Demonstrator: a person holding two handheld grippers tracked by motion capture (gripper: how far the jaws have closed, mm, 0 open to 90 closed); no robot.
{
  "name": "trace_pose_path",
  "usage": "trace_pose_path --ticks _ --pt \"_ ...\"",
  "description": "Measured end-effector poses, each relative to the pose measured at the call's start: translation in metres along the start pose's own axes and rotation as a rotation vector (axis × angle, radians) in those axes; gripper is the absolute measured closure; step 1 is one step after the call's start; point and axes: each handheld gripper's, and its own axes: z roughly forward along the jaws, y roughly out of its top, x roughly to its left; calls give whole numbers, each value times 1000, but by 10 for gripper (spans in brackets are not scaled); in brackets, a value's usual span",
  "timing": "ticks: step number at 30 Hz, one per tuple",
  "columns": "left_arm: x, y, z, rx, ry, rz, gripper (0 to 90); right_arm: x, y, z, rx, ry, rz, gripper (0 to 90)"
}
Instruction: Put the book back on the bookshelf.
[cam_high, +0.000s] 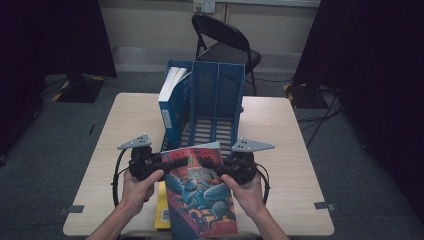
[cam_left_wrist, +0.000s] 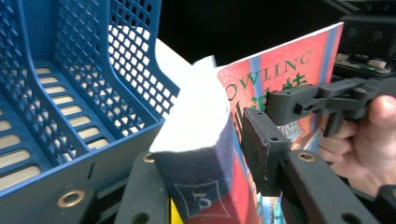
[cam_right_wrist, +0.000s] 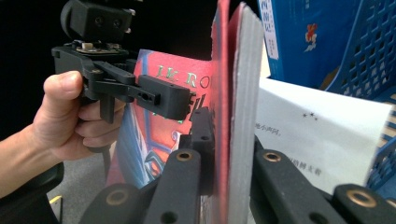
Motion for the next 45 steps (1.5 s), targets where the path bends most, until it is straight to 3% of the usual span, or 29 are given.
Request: trace_pose_path --ticks 2,13,19,22,26,32,34,39,42,44,45 --pt "-1 4 -2 -13 -7 7 666 -1 2 -2 -20 19 -6 838" --pt "-16 31 -10 -54 -10 77 708 4 21 -9 -89 26 -29 839" --pt "-16 40 -13 -75 -20 92 725 6 30 -9 -117 26 -43 839" --pt "-19 44 -14 -107 -20 130 729 5 33 -8 -139 29 -44 839" --pt "-26 53 -16 -109 -6 173 731 6 38 -9 -172 24 -65 838" --pt "-39 40 -19 -123 19 251 722 6 30 -12 -173 55 -85 829" --pt "-42 36 -20 -140 18 254 722 9 28 -14 -177 62 -91 824" --pt "-49 29 -17 -120 11 291 715 13 22 -22 -172 73 -112 814" --pt "-49 25 -12 -77 15 300 693 14 20 -25 -168 69 -122 807" --pt "-47 20 -11 -102 20 295 682 16 20 -26 -161 61 -139 810" --pt "-47 19 -11 -91 23 300 683 17 21 -26 -157 59 -143 810"
